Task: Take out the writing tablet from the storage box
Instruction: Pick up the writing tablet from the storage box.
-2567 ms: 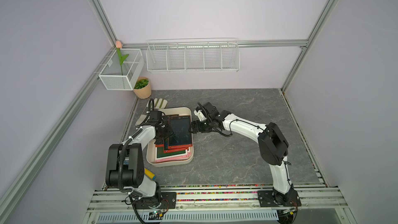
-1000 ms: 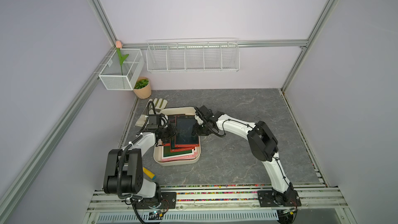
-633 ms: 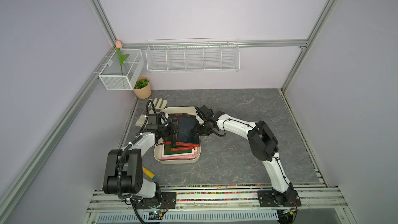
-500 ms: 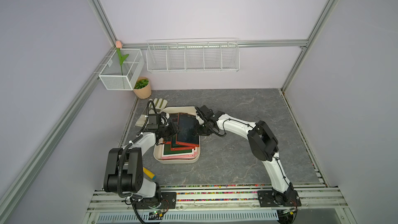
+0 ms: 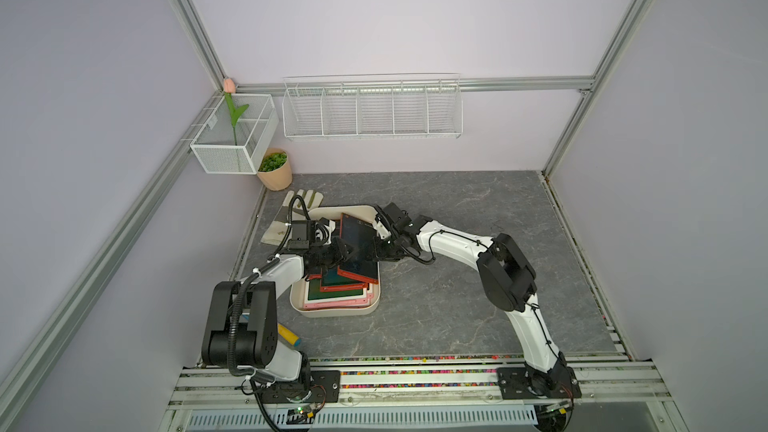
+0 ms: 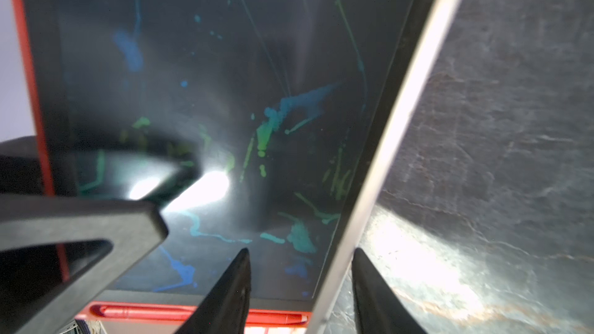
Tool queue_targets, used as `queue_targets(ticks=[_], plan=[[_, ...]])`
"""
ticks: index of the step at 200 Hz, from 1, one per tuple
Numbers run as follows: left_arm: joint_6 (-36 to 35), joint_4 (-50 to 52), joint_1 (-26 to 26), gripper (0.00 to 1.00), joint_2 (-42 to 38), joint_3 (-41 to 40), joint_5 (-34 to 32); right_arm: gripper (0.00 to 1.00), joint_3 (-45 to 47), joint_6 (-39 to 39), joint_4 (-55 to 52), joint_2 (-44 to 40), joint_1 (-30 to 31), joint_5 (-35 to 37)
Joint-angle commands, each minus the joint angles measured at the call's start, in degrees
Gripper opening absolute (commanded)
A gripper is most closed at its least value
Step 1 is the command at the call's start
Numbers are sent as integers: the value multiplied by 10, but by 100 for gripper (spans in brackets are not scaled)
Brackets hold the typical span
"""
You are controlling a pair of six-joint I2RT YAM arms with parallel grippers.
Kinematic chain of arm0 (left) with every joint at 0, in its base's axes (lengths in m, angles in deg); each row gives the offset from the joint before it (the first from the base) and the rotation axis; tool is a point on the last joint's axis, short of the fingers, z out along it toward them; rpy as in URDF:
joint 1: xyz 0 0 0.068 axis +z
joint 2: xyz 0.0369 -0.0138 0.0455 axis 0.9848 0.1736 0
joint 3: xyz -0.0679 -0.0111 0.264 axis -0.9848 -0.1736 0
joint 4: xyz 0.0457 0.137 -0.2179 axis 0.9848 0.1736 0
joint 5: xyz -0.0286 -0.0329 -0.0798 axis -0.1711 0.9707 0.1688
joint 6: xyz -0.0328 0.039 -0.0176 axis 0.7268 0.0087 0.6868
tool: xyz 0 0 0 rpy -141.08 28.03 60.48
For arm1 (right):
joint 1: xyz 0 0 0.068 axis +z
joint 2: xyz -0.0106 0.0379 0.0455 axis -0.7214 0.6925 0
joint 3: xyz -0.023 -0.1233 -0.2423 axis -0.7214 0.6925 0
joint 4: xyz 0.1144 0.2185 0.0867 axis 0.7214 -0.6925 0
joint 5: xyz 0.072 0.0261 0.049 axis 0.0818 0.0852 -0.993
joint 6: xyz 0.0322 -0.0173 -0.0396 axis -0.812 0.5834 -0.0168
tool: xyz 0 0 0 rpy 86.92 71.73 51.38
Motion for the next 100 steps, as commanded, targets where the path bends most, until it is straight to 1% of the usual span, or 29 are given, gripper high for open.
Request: queue_targets(ticks=[1,18,35,48,59,100], plan=[[-6,49,-8,22,-9,9,-18,52,-8,-12,63,-3,7,-46],[-12,77,-8,18,-15,20,-41,53,-1,-9,60,-13,0,-42],[-15,92,-8,14,-21,27,-51,55,2,-2,54,-22,-4,-37],[-15,95,-8,5,-27,29,-53,56,2,3,48,-26,-6,-36],[-16,100,-8,0,-30,33,-54,57,5,5,46,-29,-8,-36],[-23,118,-6,0,-36,46,-51,59,21,15,45,-46,-14,-37]])
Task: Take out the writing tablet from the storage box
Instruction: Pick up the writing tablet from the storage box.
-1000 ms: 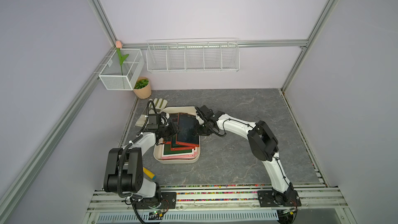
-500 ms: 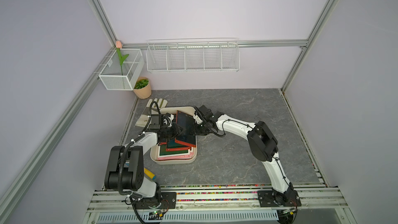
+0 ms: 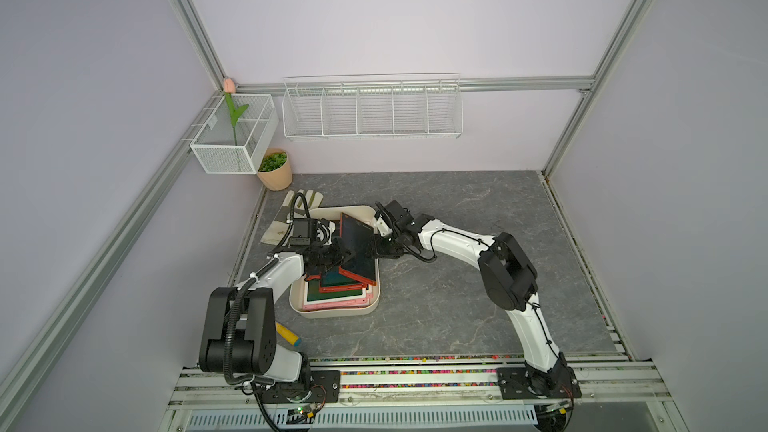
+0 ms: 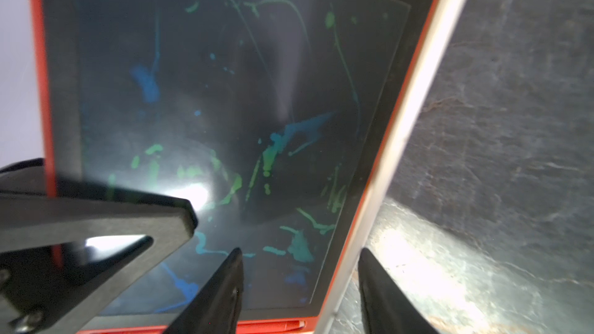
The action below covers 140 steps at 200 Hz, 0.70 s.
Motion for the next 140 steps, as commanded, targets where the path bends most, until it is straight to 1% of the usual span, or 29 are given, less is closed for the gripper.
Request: queue_targets(ticks=[1,31,79,122,140], plan=[[-8,29,3,0,-14,20,-11,59,15,3,19,-42,-4,-16],[-11,44,9,0,-28,30,-13,62,39,6,25,-65,-15,-17],[-13,76,26,0,-88,50,-18,67,71,14,29,-104,-33,-16],[6,86,31,0,-134,54,-20,68,96,15,33,-139,-42,-8],[17,86,31,0,-154,61,-6,68,120,10,42,-167,-50,-12]])
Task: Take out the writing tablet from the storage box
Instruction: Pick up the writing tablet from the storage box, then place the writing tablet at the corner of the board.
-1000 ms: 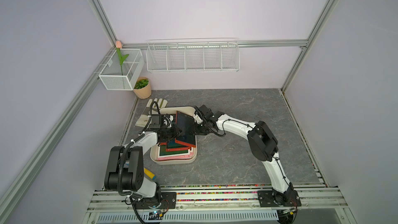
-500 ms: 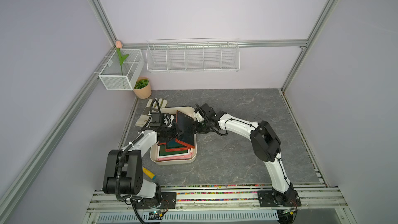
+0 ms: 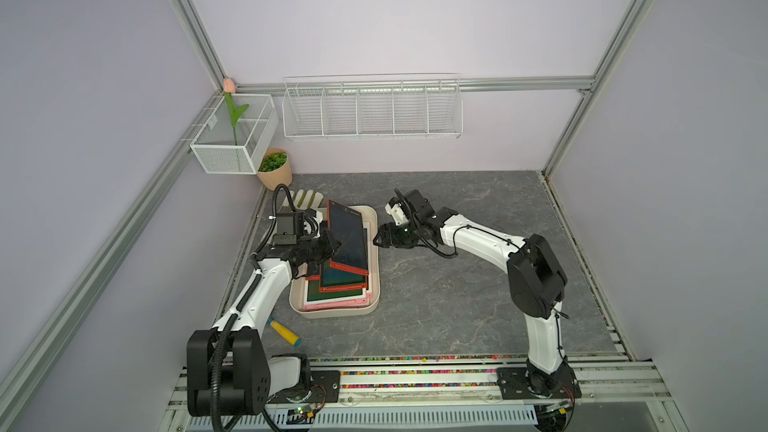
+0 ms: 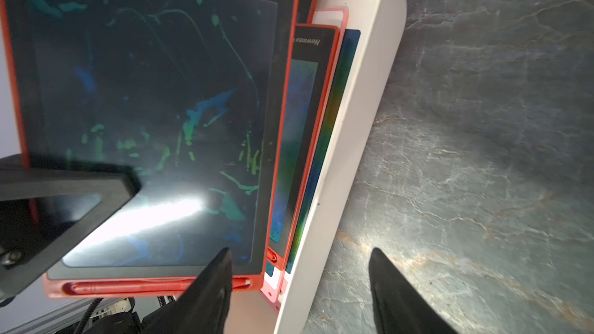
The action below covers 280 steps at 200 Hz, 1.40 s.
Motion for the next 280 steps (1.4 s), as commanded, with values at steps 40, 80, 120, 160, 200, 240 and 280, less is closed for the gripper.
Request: queue_targets(ticks=[40,80,120,160,200,240,280], plan=[[80,-60,2,0,-76,17,75,69,135,-25,44,-160,-35,0],[106,-76,-33,0,-102,26,52,67,237,-39,39,-285,-53,24],[136,-117,-126,0,-64,37,-3,65,327,-82,62,-393,-74,16],[178,-185,-231,0,-20,39,-107,62,406,-112,64,-489,-99,22],[228,-252,-320,0,40,51,-188,62,518,-181,91,-599,-125,27],[300,-341,-336,0,85,44,-214,62,620,-264,158,-683,-148,14],[352,-409,-347,0,116,31,-237,61,680,-308,280,-671,-158,-9]])
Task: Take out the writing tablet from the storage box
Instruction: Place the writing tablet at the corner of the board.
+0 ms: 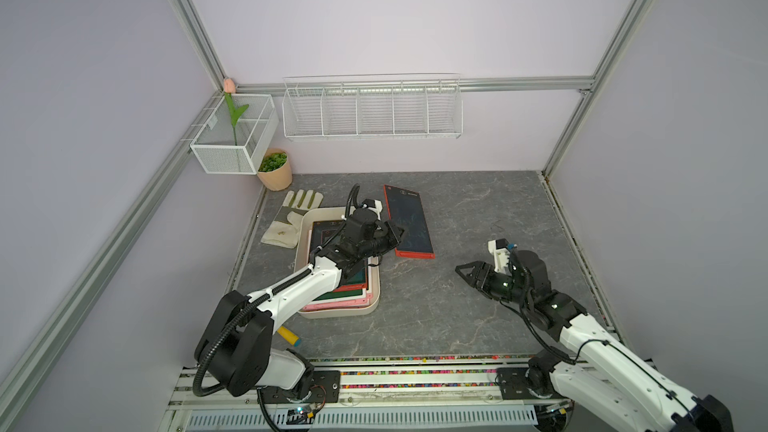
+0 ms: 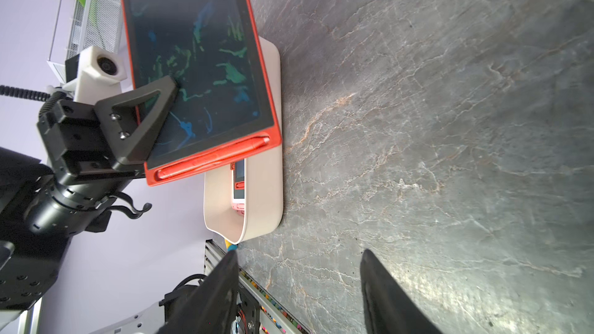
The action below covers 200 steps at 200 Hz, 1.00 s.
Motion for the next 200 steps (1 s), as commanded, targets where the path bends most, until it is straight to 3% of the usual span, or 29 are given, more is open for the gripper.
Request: queue_targets(ticks=[1,62,103,178,200], plan=[[51,-92,-9,0,19,4,-25,61,30,-97,118,12,-5,-22],[108,-169,-33,0,91,23,-1,59,51,-133,331,117,-10,-42],[121,-186,-35,0,99,31,4,55,40,-159,387,181,-9,-54],[133,-211,-35,0,104,26,14,52,15,-159,423,221,-9,-36],[145,-232,-35,0,113,30,32,51,19,-177,482,256,-10,-35]])
